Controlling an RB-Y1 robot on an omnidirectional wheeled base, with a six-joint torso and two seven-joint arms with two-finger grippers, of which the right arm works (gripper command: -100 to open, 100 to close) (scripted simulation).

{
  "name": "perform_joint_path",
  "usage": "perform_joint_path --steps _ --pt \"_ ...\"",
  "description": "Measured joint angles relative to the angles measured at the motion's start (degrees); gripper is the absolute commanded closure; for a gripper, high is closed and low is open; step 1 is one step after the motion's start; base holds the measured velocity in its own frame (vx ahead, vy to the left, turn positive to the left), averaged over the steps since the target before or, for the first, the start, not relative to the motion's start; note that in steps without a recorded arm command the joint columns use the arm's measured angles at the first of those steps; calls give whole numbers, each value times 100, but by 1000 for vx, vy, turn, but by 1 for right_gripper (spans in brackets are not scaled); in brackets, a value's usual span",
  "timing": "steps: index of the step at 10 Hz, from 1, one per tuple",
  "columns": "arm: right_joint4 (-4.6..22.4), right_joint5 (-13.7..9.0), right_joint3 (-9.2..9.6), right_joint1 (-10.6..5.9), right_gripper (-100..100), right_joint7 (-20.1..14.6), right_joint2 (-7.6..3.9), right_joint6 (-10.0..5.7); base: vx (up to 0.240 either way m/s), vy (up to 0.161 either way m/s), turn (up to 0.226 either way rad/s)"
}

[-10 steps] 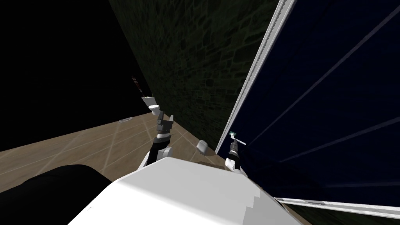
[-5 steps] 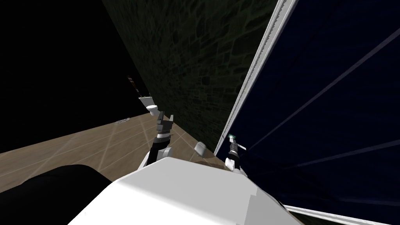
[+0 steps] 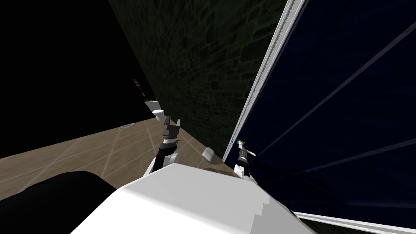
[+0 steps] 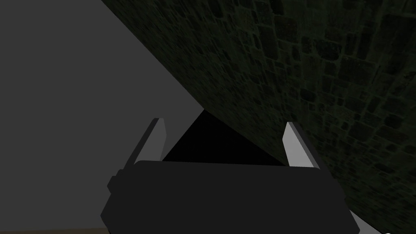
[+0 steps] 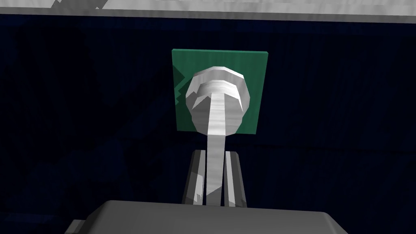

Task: Pull the door open

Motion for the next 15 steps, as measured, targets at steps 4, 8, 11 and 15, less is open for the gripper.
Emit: perform_joint_path --steps 4,8,11,15 --pt "-38 -3 -8 28 100 -42 -72 2 -156 74 23" --pt "-155 9 12 171 100 -153 -176 49 -146 78 34" --pt "160 13 23 46 100 -197 -239 -72 -42 9 30" --pt "0 91 160 186 100 -454 -397 -65 -139 35 110"
